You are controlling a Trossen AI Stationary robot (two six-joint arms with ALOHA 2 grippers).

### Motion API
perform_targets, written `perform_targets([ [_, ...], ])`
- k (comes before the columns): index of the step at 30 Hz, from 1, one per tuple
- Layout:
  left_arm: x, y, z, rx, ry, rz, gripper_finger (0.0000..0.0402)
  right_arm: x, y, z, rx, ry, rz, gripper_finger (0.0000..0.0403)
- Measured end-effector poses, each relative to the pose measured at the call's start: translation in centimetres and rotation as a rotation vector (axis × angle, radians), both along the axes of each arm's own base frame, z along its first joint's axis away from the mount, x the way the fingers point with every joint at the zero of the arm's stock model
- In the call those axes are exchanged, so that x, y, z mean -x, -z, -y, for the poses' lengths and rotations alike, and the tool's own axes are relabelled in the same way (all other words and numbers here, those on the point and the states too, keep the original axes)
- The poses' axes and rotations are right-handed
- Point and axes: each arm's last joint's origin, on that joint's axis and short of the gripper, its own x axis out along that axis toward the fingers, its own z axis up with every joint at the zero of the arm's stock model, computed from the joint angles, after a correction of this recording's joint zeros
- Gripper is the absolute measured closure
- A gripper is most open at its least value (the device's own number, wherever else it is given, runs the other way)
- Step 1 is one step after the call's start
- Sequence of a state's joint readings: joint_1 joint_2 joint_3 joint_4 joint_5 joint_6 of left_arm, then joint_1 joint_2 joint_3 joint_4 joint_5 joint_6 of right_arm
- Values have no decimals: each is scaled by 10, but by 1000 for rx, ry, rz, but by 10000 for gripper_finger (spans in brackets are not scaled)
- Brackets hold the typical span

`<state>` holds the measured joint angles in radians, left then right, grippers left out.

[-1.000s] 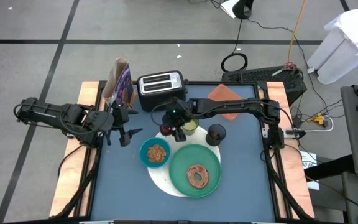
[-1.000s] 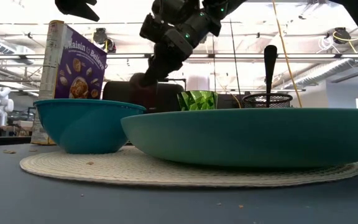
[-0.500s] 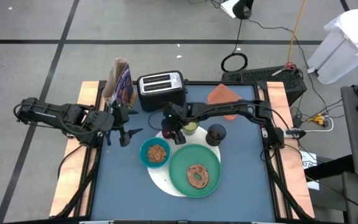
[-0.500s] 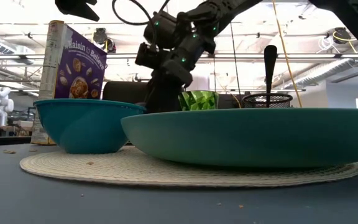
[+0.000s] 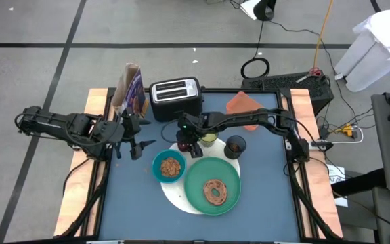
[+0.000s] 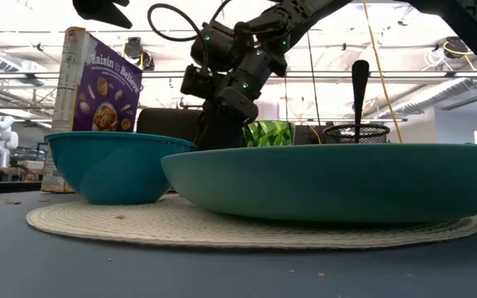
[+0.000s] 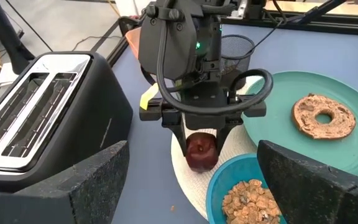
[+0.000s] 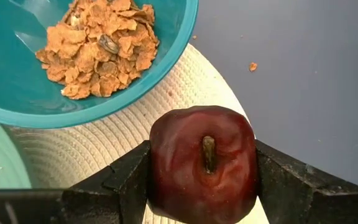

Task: Arrange a breakfast setting
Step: Put the red apple on the white mat

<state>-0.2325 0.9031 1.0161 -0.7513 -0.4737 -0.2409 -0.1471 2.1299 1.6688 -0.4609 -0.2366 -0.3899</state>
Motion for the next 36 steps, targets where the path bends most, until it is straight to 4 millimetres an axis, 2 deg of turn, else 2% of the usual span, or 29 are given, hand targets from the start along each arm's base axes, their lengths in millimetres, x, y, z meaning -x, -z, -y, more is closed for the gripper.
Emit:
perform_targets([
  [10,0,0,0,0,0,0,43,0,1,0,10,-16,1,168],
  [20,0,0,0,0,1,-1,43,-2,0,0,12,-13,20,141],
  [36,0,0,0,0,1,-1,43,-2,0,0,12,-13,23,138],
])
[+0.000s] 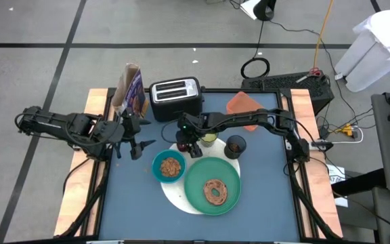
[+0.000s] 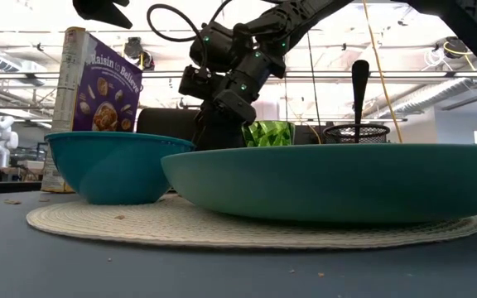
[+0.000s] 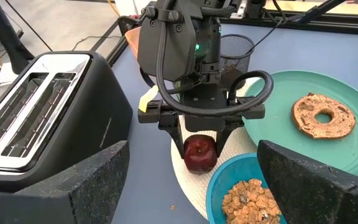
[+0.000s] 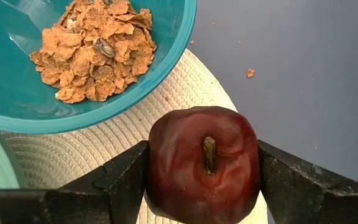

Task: Arrange a breakfast setting
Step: Put the red apple on the white mat

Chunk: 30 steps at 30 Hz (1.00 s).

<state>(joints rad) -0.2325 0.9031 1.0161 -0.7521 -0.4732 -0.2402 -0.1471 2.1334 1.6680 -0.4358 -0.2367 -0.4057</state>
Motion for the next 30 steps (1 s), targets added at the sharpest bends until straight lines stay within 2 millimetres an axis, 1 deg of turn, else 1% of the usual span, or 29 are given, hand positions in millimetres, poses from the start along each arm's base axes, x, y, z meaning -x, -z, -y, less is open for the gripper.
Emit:
perform_targets([
  [7,0,0,0,0,0,0,43,0,0,0,1,-1,1,135],
  [18,0,0,0,0,0,0,43,0,0,0,2,-2,6,107],
  [30,0,0,0,1,0,0,43,-4,-3,1,8,-3,47,105],
])
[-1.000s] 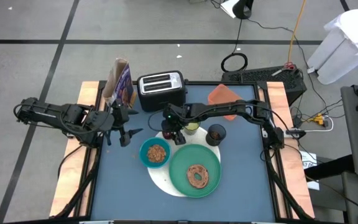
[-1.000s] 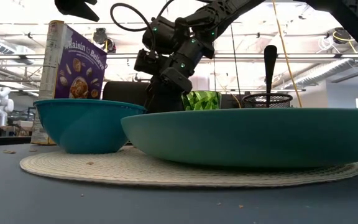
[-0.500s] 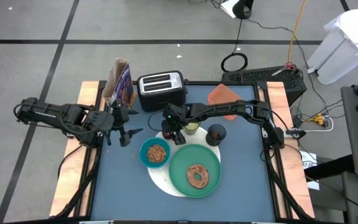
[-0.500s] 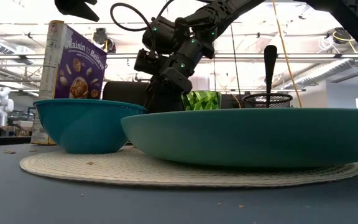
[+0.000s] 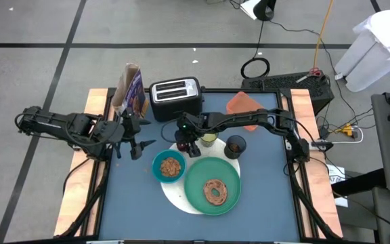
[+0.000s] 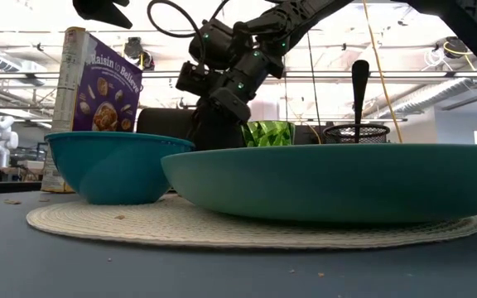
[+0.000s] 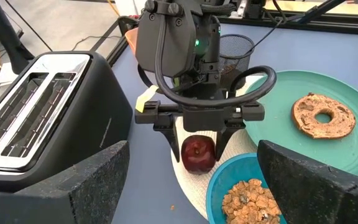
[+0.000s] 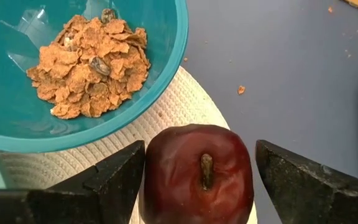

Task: Arrange a breakfast setting
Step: Put the red apple on the white mat

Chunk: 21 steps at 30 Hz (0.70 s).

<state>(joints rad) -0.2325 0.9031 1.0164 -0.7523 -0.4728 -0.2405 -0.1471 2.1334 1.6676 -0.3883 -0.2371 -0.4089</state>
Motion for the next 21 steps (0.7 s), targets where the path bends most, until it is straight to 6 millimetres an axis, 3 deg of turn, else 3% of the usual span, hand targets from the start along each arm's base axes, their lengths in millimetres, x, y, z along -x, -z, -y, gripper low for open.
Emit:
perform_targets([
  [21,0,0,0,3,-2,1,43,-4,-3,1,5,-1,53,105],
])
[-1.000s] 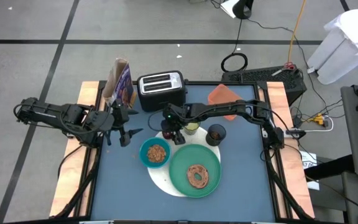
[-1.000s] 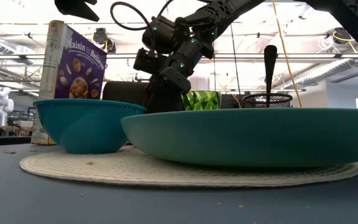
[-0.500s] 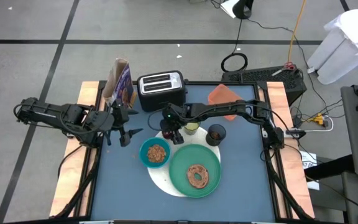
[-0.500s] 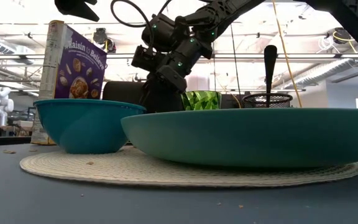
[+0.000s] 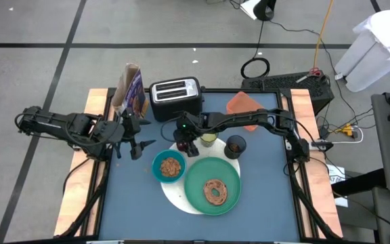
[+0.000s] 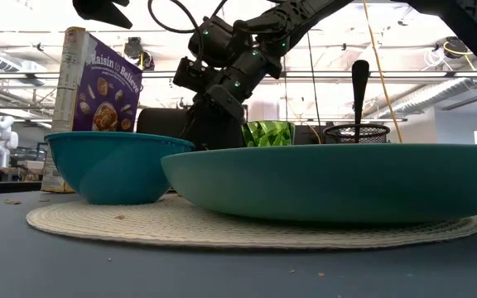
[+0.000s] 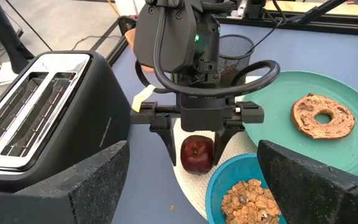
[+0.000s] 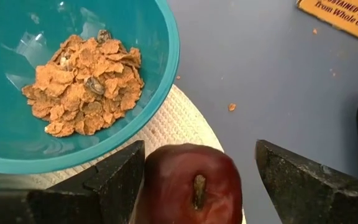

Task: Arrange a breakfast setting
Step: Put the red apple on the white mat, then move the black spoon to the middle left of the table

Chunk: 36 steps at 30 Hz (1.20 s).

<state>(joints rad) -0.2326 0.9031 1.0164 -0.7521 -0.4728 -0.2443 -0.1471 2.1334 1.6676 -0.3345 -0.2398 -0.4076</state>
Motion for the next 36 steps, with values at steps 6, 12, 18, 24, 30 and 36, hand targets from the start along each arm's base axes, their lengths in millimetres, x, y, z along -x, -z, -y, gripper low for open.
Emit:
perform_targets([
  [6,0,0,0,0,0,0,43,-2,-1,0,2,0,23,105],
  [12,0,0,0,0,0,0,43,-2,-2,0,2,1,24,105],
  [18,0,0,0,0,0,0,43,-6,-5,0,9,-1,76,105],
  [24,0,0,0,0,0,0,43,-8,-7,-2,13,-5,101,105],
  [30,0,0,0,0,0,1,43,-3,-23,-2,18,-3,126,105],
  [36,0,0,0,0,0,2,43,17,-74,-5,27,-2,186,105],
])
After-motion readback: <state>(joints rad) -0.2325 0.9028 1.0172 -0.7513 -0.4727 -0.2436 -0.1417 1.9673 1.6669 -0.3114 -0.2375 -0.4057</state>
